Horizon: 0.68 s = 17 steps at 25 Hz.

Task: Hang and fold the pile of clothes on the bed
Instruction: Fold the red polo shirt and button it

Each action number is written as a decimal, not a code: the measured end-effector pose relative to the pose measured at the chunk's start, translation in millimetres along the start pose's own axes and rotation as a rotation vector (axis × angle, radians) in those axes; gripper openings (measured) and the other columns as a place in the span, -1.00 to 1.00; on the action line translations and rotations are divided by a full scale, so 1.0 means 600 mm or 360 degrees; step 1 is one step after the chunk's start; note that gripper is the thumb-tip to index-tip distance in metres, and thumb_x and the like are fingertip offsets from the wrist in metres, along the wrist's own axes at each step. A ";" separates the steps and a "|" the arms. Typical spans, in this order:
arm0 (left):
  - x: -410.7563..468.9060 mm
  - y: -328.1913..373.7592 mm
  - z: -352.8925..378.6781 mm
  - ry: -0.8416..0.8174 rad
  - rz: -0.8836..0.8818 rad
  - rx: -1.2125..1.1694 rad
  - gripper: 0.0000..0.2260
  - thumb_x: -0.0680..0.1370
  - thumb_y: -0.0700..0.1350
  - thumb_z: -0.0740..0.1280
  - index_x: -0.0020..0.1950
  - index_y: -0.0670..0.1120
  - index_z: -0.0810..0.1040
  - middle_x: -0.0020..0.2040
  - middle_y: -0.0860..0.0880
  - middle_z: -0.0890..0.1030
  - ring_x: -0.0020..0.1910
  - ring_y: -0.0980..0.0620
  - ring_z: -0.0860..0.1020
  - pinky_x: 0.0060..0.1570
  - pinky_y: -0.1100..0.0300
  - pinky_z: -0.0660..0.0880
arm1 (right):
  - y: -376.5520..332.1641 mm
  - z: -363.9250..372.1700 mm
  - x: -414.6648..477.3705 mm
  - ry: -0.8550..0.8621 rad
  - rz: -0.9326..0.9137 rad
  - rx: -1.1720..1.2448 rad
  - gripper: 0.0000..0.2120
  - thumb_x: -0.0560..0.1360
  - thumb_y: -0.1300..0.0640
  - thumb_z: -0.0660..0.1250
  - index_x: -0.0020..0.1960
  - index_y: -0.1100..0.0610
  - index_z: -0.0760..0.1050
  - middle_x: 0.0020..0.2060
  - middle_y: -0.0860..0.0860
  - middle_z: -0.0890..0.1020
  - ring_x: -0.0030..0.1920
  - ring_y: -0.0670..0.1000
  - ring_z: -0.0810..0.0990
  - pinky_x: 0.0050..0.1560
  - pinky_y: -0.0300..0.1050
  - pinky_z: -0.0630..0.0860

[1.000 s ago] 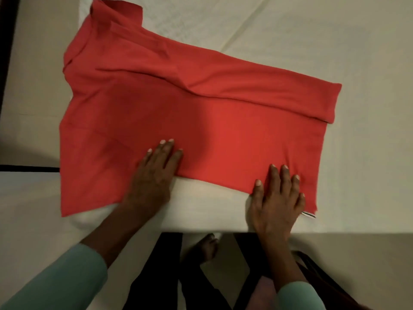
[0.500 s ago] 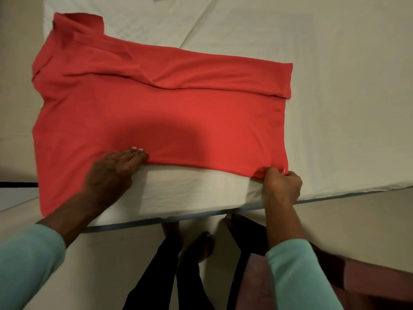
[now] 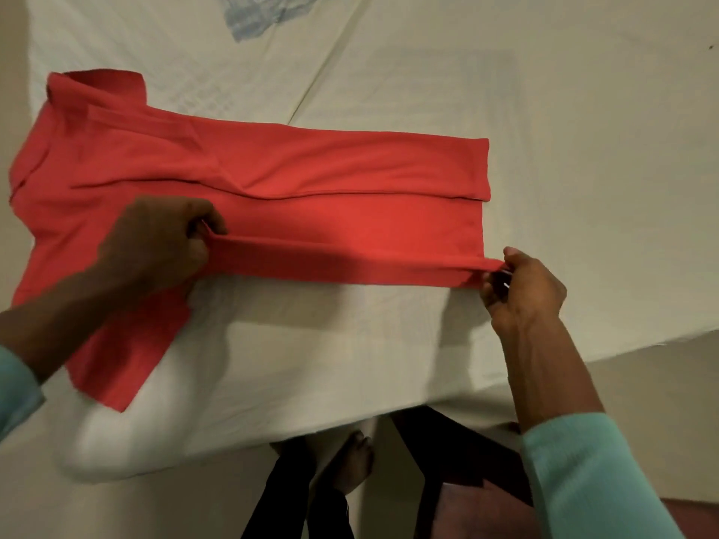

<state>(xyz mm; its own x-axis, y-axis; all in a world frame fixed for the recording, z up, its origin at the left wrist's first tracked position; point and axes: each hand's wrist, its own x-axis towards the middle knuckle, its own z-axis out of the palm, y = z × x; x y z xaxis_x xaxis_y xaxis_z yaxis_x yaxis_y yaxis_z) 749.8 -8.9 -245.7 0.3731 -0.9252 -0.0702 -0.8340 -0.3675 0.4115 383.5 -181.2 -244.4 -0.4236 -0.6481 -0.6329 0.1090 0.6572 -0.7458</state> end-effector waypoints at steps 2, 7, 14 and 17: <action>0.061 -0.011 0.001 -0.0040 -0.0020 0.0007 -0.68 0.34 -0.21 0.30 0.01 -0.09 0.74 -0.21 -0.16 0.69 -0.27 -0.12 0.58 -0.18 0.09 0.39 | -0.032 0.052 0.020 -0.0023 0.0062 0.0068 -0.91 0.54 0.34 0.36 -0.11 0.24 0.49 -0.36 0.13 0.58 -0.48 0.03 0.54 -0.46 -0.18 0.55; 0.147 -0.039 0.027 -0.0191 -0.0058 0.0047 -0.71 0.39 -0.23 0.35 0.05 -0.06 0.73 -0.06 -0.23 0.72 -0.08 -0.28 0.66 -0.06 -0.01 0.50 | -0.031 0.148 0.066 -0.0107 -0.0148 0.0082 -0.97 0.48 0.25 0.37 -0.10 0.21 0.53 -0.22 0.16 0.65 -0.38 0.05 0.58 -0.33 -0.14 0.60; 0.070 -0.052 0.052 0.0282 -0.0185 -0.0325 -0.75 0.58 -0.23 0.37 0.19 0.05 0.60 0.13 -0.13 0.67 0.11 -0.13 0.61 0.14 0.08 0.45 | 0.105 0.186 -0.017 -0.0302 -0.1533 -0.0959 -0.45 0.56 0.13 0.36 0.52 0.17 0.36 0.30 0.11 0.54 0.31 0.11 0.52 0.41 0.03 0.42; -0.021 -0.086 0.035 0.0448 -0.0288 -0.0354 -0.56 0.42 -0.29 0.24 0.24 0.01 0.56 0.20 -0.14 0.63 0.20 -0.13 0.55 0.25 0.09 0.41 | 0.185 0.243 -0.103 -0.1003 -0.1963 -0.1142 -0.56 0.51 0.28 0.34 0.39 0.21 0.51 0.28 0.16 0.54 0.30 0.16 0.50 0.36 0.12 0.44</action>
<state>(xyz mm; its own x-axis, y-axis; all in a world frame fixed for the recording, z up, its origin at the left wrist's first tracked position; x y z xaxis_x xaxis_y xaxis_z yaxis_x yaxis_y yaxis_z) 779.7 19.6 -285.3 0.6283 -0.7739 0.0797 -0.6478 -0.4637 0.6044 552.7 -124.5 -318.3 0.5273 -0.8355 0.1545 -0.5235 -0.4626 -0.7155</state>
